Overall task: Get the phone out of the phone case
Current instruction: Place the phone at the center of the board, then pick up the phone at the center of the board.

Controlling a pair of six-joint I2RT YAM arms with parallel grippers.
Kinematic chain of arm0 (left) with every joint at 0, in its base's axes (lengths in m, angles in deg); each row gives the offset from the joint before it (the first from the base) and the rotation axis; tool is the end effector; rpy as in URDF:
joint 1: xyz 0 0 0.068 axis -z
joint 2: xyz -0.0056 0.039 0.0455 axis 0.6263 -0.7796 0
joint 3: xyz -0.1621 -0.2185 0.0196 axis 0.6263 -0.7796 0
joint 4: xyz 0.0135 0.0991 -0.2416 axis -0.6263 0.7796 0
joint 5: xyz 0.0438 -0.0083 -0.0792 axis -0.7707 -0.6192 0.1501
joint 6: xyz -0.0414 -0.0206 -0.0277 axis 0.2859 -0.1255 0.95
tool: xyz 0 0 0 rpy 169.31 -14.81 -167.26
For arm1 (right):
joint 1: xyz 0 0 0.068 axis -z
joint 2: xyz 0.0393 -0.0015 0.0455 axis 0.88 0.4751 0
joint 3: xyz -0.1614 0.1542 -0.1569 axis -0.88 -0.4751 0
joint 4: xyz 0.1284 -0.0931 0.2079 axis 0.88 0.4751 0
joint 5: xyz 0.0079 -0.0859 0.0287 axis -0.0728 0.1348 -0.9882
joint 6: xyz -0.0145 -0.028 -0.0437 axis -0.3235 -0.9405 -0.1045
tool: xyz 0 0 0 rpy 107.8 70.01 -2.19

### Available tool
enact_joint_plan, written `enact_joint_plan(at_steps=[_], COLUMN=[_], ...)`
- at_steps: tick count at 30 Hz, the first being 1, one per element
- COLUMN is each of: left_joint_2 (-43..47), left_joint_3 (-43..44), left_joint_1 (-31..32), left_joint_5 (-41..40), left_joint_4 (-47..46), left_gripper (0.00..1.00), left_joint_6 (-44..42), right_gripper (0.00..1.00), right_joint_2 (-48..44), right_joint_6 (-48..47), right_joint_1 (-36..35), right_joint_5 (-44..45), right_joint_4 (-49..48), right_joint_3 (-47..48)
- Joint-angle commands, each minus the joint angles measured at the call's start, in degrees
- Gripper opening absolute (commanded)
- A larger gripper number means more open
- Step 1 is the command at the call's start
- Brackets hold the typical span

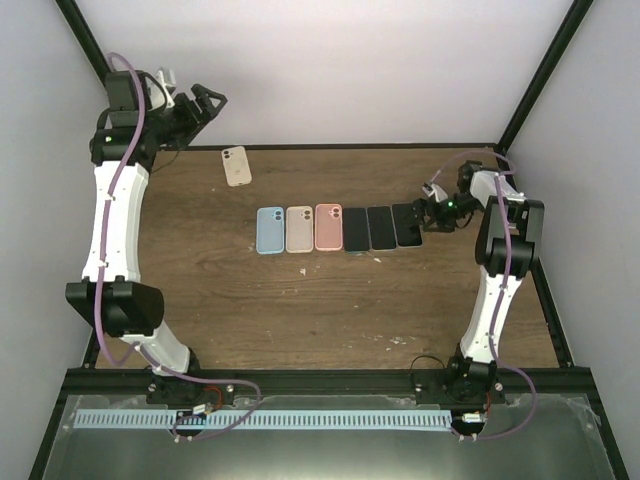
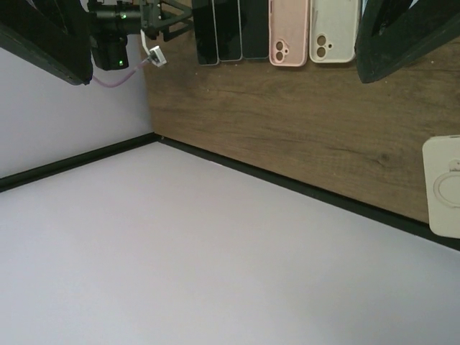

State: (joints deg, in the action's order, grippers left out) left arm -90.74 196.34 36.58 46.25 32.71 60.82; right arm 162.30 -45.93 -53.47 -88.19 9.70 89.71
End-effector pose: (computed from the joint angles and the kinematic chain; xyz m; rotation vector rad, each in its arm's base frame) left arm 0.3510 -0.0044 0.4658 -0.3162 2.0434 -0.8850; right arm 0.4130 -0.0356 0.1526 -0.2876 2.7885 1.0275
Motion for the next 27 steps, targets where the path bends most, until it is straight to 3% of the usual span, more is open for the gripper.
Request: enact_joint_plan(at_steps=[1, 8, 17, 21, 27], left_joint_2=[-0.8, -0.7, 2.5, 4.3, 5.1], left_joint_3=[3.3, 3.5, 6.4, 1.1, -18.1], left_joint_1=[0.4, 0.5, -0.9, -1.6, -1.8], left_joint_5=[0.6, 1.4, 1.2, -1.4, -10.8], left_joint_4=[2.9, 0.0, 4.1, 2.5, -8.1], left_gripper=[1.0, 1.0, 1.0, 1.0, 1.0], left_joint_6=[3.0, 5.9, 2.1, -5.7, -21.7], right_gripper=[1.0, 1.0, 1.0, 1.0, 1.0], right_joint_2=[-2.3, -5.2, -10.3, -12.9, -16.0], right_joint_6=[2.0, 2.8, 1.8, 2.0, 3.2], right_joint_1=[2.1, 2.4, 2.1, 0.7, -3.1], right_joint_5=[6.8, 4.3, -5.0, -9.3, -14.8], right_joint_4=[-2.0, -2.7, -2.1, -2.1, -3.9], right_joint_3=[3.0, 4.8, 6.7, 8.7, 11.2])
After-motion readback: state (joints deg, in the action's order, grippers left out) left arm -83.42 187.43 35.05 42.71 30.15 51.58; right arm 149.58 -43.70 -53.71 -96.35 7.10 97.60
